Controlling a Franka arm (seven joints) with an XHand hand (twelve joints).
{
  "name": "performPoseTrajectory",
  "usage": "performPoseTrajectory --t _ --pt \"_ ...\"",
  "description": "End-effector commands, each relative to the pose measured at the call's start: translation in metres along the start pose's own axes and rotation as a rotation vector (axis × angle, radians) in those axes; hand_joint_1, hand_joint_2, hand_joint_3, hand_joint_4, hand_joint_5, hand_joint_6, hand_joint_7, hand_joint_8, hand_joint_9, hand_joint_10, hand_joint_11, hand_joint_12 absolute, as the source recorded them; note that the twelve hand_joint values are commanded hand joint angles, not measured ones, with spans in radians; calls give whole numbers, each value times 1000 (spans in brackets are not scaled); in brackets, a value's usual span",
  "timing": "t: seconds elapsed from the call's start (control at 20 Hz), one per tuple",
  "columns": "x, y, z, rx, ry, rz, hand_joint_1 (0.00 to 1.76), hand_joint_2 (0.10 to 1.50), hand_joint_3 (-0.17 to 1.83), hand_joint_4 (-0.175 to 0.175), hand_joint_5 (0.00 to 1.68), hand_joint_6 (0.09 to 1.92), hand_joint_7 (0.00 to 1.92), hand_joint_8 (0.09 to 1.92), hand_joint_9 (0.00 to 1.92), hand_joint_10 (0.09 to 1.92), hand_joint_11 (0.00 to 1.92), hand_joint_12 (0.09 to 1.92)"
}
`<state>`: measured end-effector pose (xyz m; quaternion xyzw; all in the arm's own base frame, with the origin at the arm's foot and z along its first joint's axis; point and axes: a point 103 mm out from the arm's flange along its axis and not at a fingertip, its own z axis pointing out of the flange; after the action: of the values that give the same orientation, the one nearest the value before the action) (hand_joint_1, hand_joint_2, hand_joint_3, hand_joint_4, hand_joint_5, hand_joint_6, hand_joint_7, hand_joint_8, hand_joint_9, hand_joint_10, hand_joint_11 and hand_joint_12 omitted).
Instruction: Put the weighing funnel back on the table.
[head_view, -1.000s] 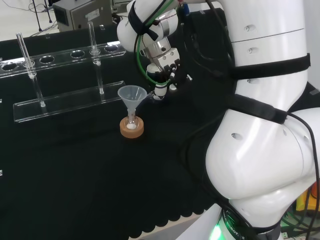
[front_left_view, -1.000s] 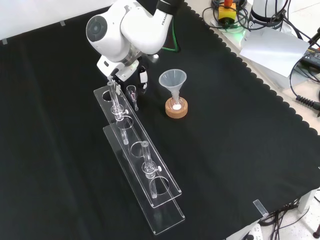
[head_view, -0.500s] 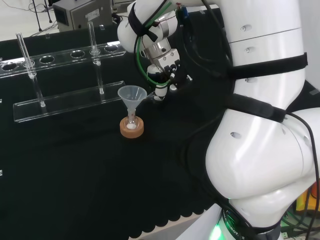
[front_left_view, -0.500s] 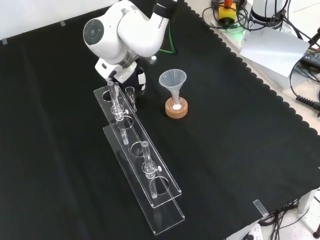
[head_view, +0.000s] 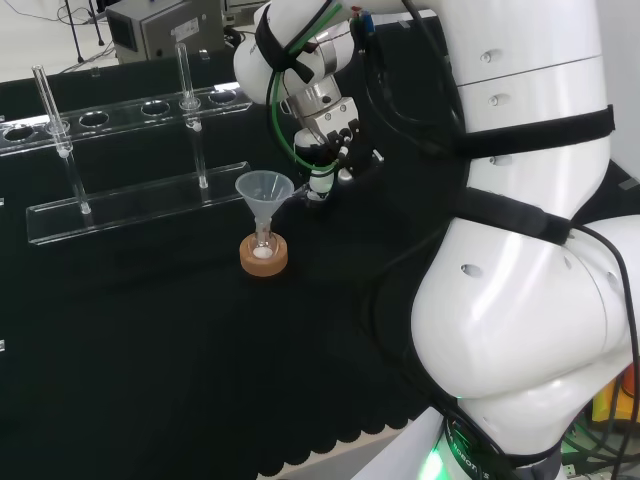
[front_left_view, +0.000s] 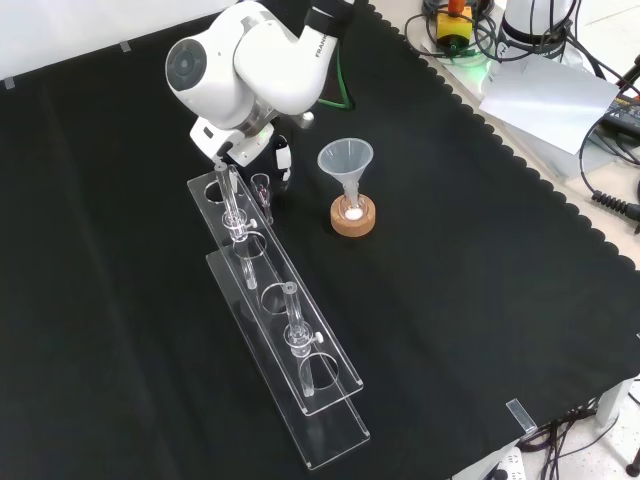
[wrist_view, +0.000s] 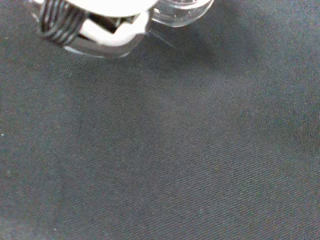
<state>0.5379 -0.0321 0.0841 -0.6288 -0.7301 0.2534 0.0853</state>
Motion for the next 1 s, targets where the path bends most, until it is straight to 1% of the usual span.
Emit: performPoseTrajectory --t 0.05,0.1,0.15,0.25,0.3,0.35,0.4,0.45,0.55,0.65,1.0 --pt "2 -3 -2 -9 8 0 944 863 264 20 772 793 525 683 1079 87 830 1028" --pt "0 -5 -1 -10 10 -2 923 814 340 -2 684 770 473 687 1041 87 770 1066" --pt "-2 -7 0 -11 11 -1 905 773 405 -14 600 731 425 686 996 87 701 1111" --pt "-8 -14 1 -11 11 0 881 715 496 -25 491 638 359 683 929 87 597 1184" --pt "-10 -17 1 -6 12 0 874 696 526 -27 464 592 339 682 910 87 565 1206" --pt "-11 -19 0 0 13 0 870 684 545 -28 448 560 326 682 897 87 545 1218" --pt "-5 -18 -1 12 -1 3 867 676 557 -28 442 532 319 680 888 87 530 1228" --pt "-3 -19 -2 12 0 2 865 670 564 -28 437 512 314 679 880 87 520 1233" --pt "-7 -23 -4 -6 12 6 862 664 570 -29 425 489 305 676 870 87 506 1237" --pt "-12 -32 -9 -24 19 21 857 658 573 -31 418 455 294 673 860 87 488 1248" --pt "-26 -69 -42 -83 27 57 843 648 571 -35 415 356 288 668 842 87 449 1275"
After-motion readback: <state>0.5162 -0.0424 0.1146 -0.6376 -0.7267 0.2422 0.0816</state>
